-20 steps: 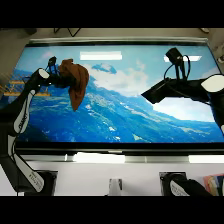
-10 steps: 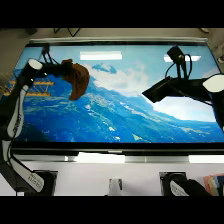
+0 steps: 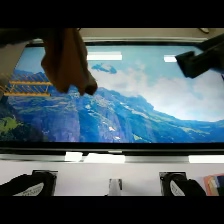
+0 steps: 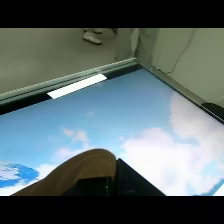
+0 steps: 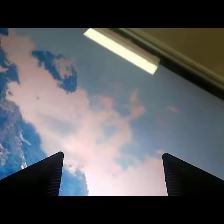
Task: Fold the shirts.
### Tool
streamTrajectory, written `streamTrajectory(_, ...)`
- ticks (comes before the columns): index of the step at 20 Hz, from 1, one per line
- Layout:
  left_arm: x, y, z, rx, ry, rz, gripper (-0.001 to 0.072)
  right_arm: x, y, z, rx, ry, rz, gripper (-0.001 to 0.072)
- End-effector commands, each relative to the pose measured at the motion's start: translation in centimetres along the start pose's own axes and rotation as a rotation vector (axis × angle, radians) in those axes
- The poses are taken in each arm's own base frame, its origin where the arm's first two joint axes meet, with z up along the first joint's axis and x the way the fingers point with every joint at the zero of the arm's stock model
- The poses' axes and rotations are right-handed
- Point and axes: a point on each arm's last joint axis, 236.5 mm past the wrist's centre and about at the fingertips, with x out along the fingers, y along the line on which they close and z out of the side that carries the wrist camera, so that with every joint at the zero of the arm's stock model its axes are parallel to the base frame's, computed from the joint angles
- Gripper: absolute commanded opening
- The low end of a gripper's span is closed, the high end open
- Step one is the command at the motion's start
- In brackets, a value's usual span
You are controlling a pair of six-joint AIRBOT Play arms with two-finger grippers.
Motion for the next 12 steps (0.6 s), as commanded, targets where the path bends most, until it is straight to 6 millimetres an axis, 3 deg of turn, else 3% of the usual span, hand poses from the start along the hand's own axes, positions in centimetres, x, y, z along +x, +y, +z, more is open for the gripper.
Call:
streamTrajectory(1,0.6,-8.9,-5.0,-0.044,0.136,-0.136,0.0037,-7.1,-2.5,2.8,0.014,-0.067,-0.177,0.0682)
streamTrajectory(3,4.3,-13.0,-11.9,-0.119,0.266,-0.218,0.0038,-9.6,-1.9,2.3,0.029,-0.053,-0.19,0.0681)
streamTrajectory(6,9.3,-16.9,-23.5,-0.232,0.434,-0.236,0.0058,-10.1,-0.2,-0.2,0.035,0.05,-0.132,0.0681)
streamTrajectory(7,10.2,-17.4,-26.3,-0.301,0.482,-0.217,0.0252,-9.9,0.4,-1.4,0.041,0.102,-0.102,0.0678)
streamTrajectory(8,10.9,-17.6,-28.1,-0.341,0.527,-0.204,0.0663,-9.6,1.0,-2.7,0.046,0.16,-0.073,0.0673)
streamTrajectory(9,11.0,-17.2,-28.4,-0.33,0.546,-0.202,0.072,-9.2,1.5,-3.9,0.053,0.214,-0.044,0.0673)
streamTrajectory(10,10.9,-15.7,-27.2,-0.268,0.532,-0.195,0.072,-8.8,2.0,-4.9,0.06,0.26,-0.017,0.0674)
streamTrajectory(11,10.5,-12.5,-25.3,-0.199,0.514,-0.144,0.072,-8.3,2.5,-6.0,0.067,0.311,0.015,0.0675)
streamTrajectory(12,9.8,-8.0,-23.4,-0.158,0.505,-0.046,0.072,-7.7,3.0,-7.1,0.073,0.356,0.048,0.0675)
